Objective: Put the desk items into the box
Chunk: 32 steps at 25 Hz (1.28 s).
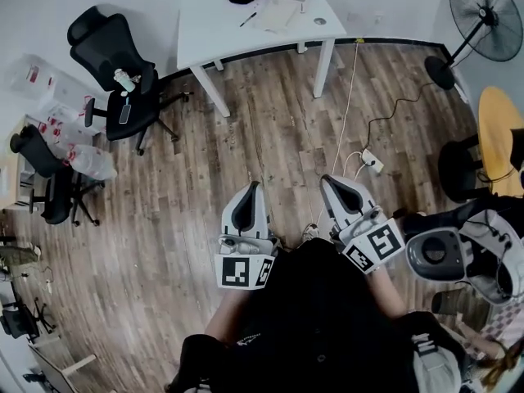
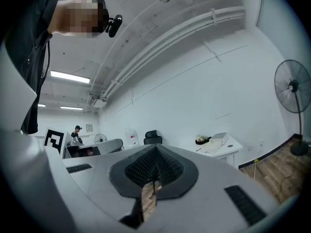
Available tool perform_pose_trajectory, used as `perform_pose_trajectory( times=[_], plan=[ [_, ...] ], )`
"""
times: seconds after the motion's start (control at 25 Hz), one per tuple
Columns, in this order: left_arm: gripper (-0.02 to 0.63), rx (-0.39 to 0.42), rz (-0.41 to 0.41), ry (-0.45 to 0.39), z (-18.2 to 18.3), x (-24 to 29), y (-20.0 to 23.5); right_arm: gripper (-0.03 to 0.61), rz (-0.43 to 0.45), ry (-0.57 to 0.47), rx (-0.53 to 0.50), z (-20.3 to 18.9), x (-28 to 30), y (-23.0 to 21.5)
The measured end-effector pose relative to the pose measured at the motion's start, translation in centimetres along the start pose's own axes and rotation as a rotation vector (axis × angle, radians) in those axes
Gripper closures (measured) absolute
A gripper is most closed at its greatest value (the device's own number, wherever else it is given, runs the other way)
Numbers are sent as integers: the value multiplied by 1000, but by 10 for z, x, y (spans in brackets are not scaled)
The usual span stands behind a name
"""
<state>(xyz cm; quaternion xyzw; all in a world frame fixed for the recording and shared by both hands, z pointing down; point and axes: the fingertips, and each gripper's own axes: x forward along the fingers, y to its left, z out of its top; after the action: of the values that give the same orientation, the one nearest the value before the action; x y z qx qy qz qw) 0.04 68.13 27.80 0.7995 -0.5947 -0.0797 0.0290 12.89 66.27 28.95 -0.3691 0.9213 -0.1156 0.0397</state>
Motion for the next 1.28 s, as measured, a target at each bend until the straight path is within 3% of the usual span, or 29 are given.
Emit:
perform_pose_trajectory(
  times=[0.28, 0.44, 0.8, 1.28],
  plan=[
    [607, 18, -8, -34, -11, 14, -47, 580, -1, -18, -45, 1, -21, -39],
    [607, 43, 0, -19, -16, 23, -42, 580, -12, -4, -45, -1, -20, -48],
    [607, 72, -39, 9, -26, 81, 2, 580, -126, 0, -56, 2, 37, -81],
    [607, 110, -129, -24, -7, 194, 113, 580, -164, -11, -82, 22, 180, -103]
  ],
)
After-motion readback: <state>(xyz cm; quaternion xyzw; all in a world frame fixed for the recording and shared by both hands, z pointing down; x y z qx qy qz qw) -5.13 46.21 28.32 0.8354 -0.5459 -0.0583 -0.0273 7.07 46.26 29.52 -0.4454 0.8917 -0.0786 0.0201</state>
